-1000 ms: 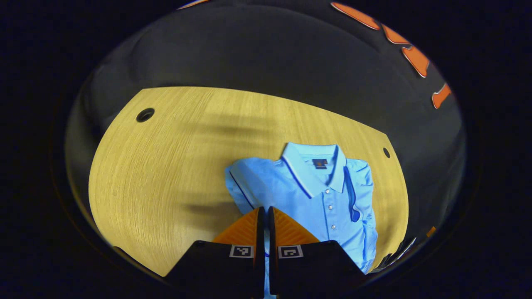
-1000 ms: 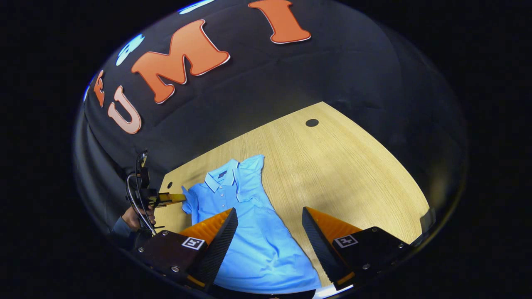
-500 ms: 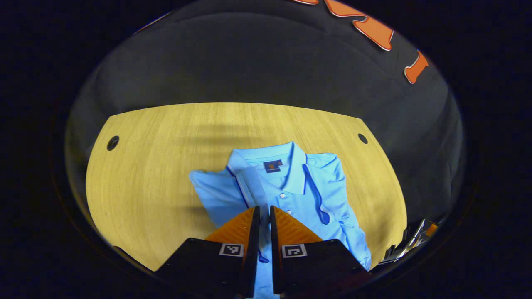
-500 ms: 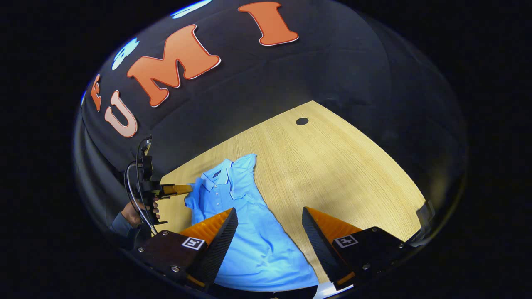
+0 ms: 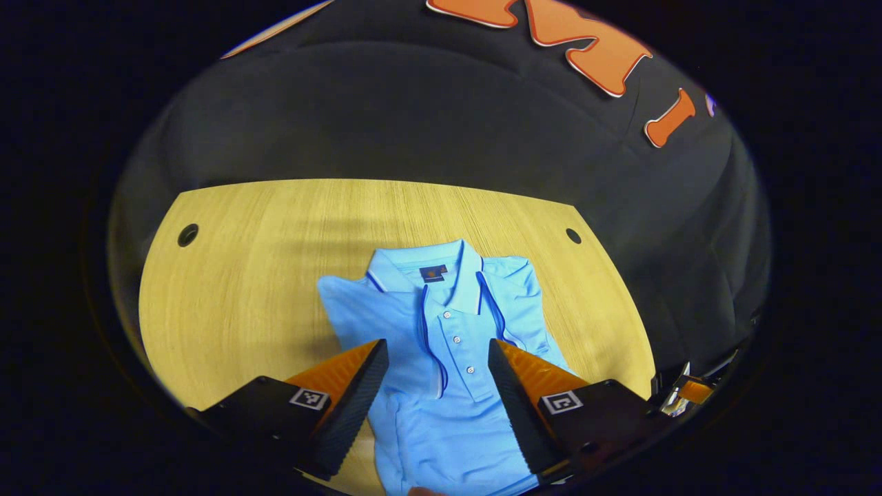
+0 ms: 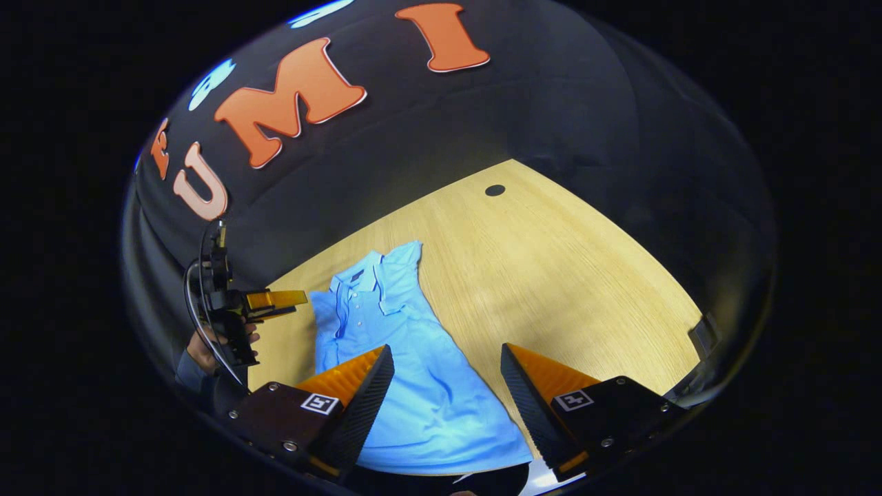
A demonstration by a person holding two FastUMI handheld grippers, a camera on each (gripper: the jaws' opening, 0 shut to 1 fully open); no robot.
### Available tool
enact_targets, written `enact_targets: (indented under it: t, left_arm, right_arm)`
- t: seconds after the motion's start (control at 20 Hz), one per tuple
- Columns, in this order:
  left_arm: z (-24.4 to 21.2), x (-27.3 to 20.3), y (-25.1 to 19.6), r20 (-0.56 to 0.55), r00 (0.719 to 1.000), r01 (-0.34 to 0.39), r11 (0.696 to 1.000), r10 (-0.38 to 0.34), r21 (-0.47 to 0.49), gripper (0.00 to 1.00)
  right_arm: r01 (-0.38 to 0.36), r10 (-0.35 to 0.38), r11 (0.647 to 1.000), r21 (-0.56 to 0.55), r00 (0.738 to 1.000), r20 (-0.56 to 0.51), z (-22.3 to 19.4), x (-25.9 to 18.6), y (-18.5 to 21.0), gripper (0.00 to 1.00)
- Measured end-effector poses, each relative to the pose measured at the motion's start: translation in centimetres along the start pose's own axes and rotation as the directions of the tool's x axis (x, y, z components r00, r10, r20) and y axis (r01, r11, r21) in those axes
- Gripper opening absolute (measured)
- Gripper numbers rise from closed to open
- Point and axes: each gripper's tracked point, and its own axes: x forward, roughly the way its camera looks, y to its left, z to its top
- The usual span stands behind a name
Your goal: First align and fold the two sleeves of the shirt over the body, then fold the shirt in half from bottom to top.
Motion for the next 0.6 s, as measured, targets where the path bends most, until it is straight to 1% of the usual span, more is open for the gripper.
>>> enact_targets:
  t: [0.05,0.2,0.35,0.4,0.45,0.6]
  left_arm:
    - [-0.5,-1.2,0.2,0.014,1.0,-0.016,1.0,0.016,0.0,0.98]
    - [-2.2,-5.4,0.5,0.06,0.995,-0.074,0.997,0.075,-0.014,0.99]
    - [-4.9,-9.6,-0.3,0.114,0.989,-0.092,0.995,0.097,-0.045,1.0]
    - [-5.8,-10.7,-0.5,0.125,0.986,-0.101,0.993,0.107,-0.053,0.96]
    - [-7.0,-11.8,-0.8,0.136,0.984,-0.108,0.992,0.115,-0.061,0.99]
    - [-10.2,-14.8,-1.3,0.166,0.976,-0.133,0.989,0.141,-0.058,0.99]
  right_arm:
    - [-0.014,0.014,1.0,-0.018,1.0,-0.005,-0.2,0.1,0.2,0.98]
    - [-0.063,0.061,0.996,-0.067,0.998,-0.032,-1.1,0.0,0.8,0.97]
    - [-0.096,0.09,0.988,-0.123,0.994,-0.055,-2.1,-0.6,0.6,0.97]
    - [-0.107,0.099,0.984,-0.139,0.993,-0.063,-2.6,-0.9,0.4,0.98]
    - [-0.116,0.105,0.981,-0.154,0.992,-0.076,-3.2,-1.1,0.2,0.98]
    - [-0.135,0.114,0.973,-0.188,0.987,-0.117,-5.5,-1.8,-0.9,0.97]
